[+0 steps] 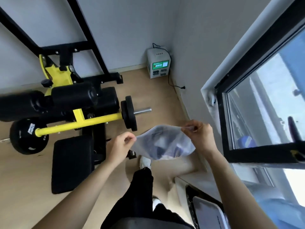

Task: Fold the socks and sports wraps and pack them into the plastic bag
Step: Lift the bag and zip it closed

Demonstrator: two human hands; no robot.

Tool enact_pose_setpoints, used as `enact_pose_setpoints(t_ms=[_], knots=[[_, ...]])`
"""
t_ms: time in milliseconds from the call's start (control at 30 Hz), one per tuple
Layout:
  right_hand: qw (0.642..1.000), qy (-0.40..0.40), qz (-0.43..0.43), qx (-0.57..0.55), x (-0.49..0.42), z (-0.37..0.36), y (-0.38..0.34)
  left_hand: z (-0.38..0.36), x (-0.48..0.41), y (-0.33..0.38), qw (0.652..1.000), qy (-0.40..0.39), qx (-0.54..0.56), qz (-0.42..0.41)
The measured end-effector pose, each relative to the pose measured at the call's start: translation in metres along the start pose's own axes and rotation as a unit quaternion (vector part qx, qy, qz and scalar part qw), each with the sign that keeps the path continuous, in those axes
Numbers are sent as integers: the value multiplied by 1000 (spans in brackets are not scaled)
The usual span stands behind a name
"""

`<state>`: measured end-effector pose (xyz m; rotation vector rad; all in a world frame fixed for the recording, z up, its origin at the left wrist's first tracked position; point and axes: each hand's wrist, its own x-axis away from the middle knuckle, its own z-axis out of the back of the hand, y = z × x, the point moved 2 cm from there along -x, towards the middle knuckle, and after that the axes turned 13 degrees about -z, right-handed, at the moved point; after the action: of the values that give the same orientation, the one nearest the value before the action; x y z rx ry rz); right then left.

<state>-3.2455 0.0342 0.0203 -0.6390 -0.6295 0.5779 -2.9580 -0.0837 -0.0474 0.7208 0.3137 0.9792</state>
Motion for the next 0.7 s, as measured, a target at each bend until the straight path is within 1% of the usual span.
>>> enact_pose_setpoints(t_ms=[133, 300, 367, 533, 633, 700], knots=[[999, 5, 6, 47, -51, 14, -41, 2, -75, 2, 998, 24, 48, -36], [996, -10, 38, 77, -122, 31, -102, 25, -163, 16, 995, 40, 0, -94], [996, -10, 48, 79, -156, 38, -124, 35, -195, 22, 994, 41, -8, -103], [990, -36, 93, 103, -254, 38, -173, 49, -271, 24, 997, 55, -5, -62], [985, -72, 123, 94, -317, 32, -200, 51, -321, 21, 997, 75, 0, -26], [982, -99, 135, 84, -362, 25, -216, 53, -353, 21, 995, 96, -17, -9]])
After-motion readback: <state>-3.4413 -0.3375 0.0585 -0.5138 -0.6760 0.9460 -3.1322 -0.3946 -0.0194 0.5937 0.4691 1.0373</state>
